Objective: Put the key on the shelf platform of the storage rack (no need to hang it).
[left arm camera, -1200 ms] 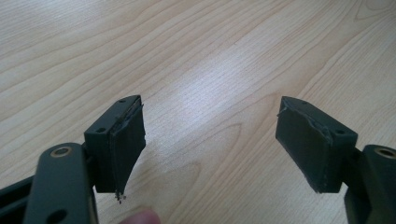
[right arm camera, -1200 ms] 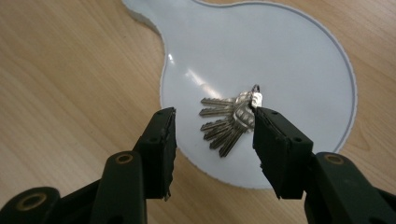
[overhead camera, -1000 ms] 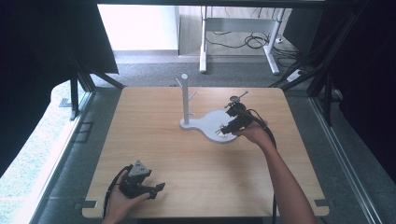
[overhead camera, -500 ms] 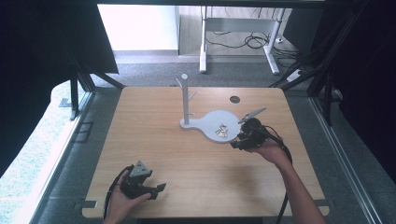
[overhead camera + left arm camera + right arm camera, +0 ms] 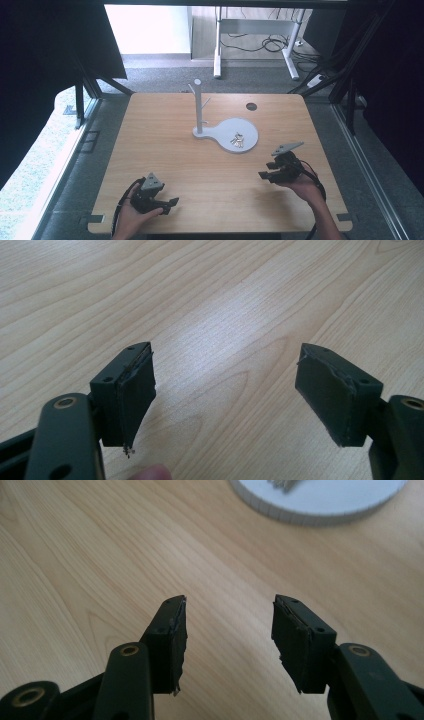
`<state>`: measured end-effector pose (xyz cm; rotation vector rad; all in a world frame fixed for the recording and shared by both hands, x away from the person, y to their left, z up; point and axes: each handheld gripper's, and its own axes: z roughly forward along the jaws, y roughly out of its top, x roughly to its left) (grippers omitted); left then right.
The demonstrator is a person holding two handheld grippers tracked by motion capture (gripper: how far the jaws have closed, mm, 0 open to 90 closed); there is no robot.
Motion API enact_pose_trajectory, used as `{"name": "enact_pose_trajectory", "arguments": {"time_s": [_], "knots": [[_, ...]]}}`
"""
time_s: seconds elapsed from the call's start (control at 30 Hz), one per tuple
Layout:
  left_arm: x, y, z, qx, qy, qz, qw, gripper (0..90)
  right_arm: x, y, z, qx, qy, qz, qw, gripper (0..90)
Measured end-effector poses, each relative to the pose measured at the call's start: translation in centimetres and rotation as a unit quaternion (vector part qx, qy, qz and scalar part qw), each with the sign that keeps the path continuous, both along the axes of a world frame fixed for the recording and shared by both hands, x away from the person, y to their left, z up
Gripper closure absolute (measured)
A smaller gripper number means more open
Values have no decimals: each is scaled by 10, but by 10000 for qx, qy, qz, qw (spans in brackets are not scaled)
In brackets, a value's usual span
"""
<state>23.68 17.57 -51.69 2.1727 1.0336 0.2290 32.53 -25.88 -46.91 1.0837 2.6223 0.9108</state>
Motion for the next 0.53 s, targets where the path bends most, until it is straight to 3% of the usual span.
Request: {"name": "enact_pose_trajectory", "arguments": {"time_s": [0.03, 0.17, 0.33, 0.47, 0.53], "knots": [[0, 0, 0, 4, 3, -6, 10000, 242, -5, -5, -10, -18, 36, -97, 9999, 487], [1, 0, -1, 24, -2, -21, 10000, 242, -9, -11, -25, 50, 118, -169, 9998, 487], [0, -1, -1, 35, -4, -23, 10000, 241, -9, -12, -31, 63, 127, -237, 9996, 483], [0, -1, -1, 43, 9, 1, 10000, 241, -9, -10, -32, 35, -41, -314, 9995, 467], [1, 0, -1, 42, -6, -12, 10000, 241, -10, -10, -36, -6, -162, -485, 9987, 457]]}}
